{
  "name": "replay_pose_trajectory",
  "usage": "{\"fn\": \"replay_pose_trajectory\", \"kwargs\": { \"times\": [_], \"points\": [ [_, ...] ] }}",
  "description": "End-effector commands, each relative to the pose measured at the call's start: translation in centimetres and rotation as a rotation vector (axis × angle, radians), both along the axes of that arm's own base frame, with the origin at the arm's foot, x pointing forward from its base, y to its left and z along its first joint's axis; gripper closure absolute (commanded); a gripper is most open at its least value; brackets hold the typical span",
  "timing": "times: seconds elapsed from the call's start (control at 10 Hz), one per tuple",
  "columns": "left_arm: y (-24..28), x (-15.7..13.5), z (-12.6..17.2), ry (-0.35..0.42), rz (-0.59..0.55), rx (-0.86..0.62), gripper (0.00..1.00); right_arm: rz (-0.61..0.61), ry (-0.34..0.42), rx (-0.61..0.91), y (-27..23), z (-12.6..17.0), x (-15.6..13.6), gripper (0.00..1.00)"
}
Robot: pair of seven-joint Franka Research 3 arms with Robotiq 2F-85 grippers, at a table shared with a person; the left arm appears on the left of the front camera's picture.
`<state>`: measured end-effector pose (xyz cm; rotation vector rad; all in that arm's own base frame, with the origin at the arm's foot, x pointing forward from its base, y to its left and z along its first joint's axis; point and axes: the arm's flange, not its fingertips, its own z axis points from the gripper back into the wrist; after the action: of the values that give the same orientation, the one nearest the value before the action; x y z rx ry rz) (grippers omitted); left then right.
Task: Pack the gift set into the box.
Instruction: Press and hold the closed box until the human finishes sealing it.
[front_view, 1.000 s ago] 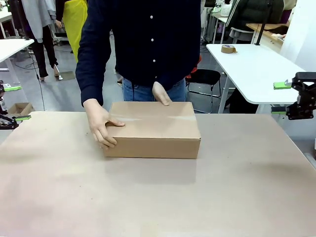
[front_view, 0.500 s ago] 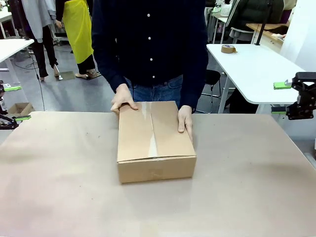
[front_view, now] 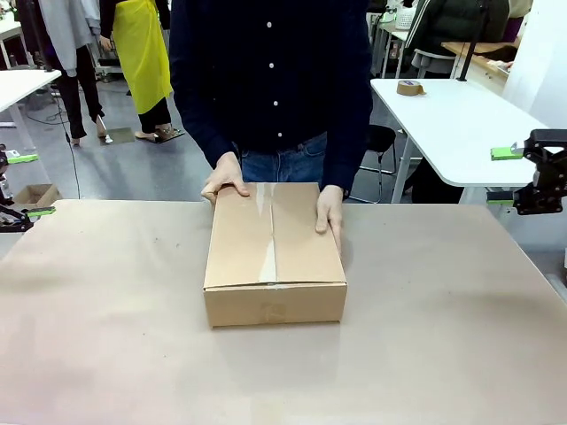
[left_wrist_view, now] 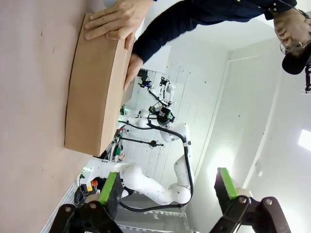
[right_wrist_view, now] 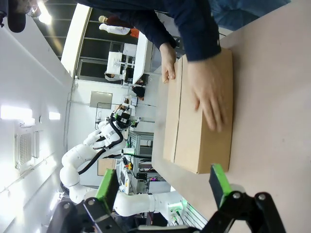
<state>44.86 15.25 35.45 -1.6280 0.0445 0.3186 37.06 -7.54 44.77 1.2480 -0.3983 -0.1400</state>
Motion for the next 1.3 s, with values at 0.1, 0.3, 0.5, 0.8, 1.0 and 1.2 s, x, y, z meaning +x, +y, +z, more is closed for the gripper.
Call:
{"fn": "replay_pose_trajectory", "kwargs": {
  "times": [0.1,0.3,0.5,0.8,1.0,1.2],
  "points": [
    [-9.0,0.5,1.8,-0.292,-0.328,0.018,0.0,0.198,-0.11,-0.064,4.6,0.4,1.7,0.0],
    [-18.2,-1.5,2.3,-0.527,-0.485,0.087,0.0,0.459,-0.332,-0.12,13.7,-0.7,4.4,0.0],
    [-22.6,-3.0,0.6,-0.808,-0.416,0.137,0.0,0.542,-0.63,-0.151,19.9,-3.2,4.5,0.0],
    [-23.7,-1.9,2.3,-0.636,-0.53,0.14,0.0,0.556,-0.431,-0.204,20.1,-1.2,2.7,0.0],
    [-23.8,-2.3,1.4,-0.721,-0.448,0.157,0.0,0.563,-0.534,-0.234,21.2,-2.3,3.3,0.0],
    [-27.4,-0.8,2.7,-1.287,-0.383,0.203,0.0,0.688,-0.899,-0.11,24.6,-3.8,7.3,0.0]
  ]
}}
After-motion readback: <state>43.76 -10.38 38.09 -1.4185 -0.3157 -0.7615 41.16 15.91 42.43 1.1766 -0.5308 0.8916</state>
